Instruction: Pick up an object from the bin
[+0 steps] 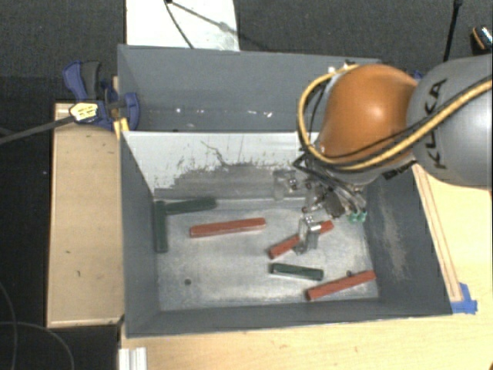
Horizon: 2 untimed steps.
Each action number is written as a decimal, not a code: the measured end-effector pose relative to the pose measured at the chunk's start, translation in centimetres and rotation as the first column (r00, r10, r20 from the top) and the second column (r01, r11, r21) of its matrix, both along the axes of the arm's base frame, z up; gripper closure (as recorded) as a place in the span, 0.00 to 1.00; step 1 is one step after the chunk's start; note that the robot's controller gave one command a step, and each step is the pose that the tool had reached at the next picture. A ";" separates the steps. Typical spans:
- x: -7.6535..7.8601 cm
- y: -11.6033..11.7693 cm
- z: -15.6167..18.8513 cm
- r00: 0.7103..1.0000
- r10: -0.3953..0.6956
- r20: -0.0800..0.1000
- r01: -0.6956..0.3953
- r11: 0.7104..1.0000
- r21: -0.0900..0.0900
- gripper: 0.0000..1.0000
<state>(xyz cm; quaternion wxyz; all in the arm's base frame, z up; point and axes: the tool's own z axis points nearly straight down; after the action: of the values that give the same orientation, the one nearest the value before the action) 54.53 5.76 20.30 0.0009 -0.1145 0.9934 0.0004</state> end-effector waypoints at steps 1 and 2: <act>3.3 -2.5 -13.3 0.978 0.206 -0.006 -0.206 0.978 0.000 0.00; 3.4 -2.3 -13.0 0.979 0.203 -0.002 -0.203 0.979 0.000 1.00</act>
Offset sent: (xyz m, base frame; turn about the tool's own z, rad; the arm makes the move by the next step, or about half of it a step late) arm 0.0340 -0.0237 -0.1302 -0.2099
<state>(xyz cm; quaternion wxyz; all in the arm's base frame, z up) 57.97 3.43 7.32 0.0001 -0.2151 0.9766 0.0007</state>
